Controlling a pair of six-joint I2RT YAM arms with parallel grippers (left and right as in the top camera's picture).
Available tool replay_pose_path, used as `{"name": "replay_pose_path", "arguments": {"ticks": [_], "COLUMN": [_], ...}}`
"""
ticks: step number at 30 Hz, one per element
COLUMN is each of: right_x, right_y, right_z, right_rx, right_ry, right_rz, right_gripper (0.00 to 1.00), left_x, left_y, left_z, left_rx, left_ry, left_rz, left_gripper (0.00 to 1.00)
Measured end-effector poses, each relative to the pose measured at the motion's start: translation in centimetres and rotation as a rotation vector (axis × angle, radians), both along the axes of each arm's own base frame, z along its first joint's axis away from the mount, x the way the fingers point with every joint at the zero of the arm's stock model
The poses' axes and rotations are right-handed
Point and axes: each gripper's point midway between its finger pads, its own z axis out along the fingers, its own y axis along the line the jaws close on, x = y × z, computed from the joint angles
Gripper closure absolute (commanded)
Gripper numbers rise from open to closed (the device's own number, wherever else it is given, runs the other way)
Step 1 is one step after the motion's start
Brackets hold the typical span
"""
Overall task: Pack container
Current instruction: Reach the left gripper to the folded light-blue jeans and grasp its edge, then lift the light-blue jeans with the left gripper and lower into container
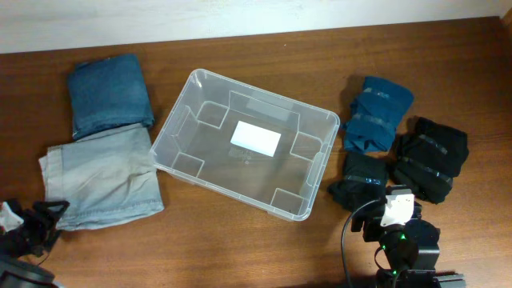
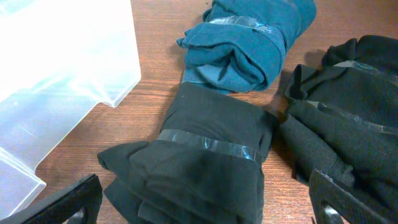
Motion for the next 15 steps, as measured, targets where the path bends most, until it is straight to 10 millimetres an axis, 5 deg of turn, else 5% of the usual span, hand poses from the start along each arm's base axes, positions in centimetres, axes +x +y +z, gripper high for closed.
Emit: {"name": "replay_pose_path", "arguments": {"ticks": [10,15], "right_x": [0.0,0.0], "right_y": [0.0,0.0], "right_z": [0.0,0.0], "right_rx": [0.0,0.0], "right_ry": [0.0,0.0], "right_rz": [0.0,0.0], "right_gripper": [0.02,0.02], "left_x": [0.01,0.09], "left_y": [-0.46,-0.73], "left_z": [-0.96,-0.78], "left_rx": [-0.01,-0.026], "left_ry": [0.018,0.007], "left_rz": [-0.018,-0.019], "left_gripper": [0.85,0.96]}}
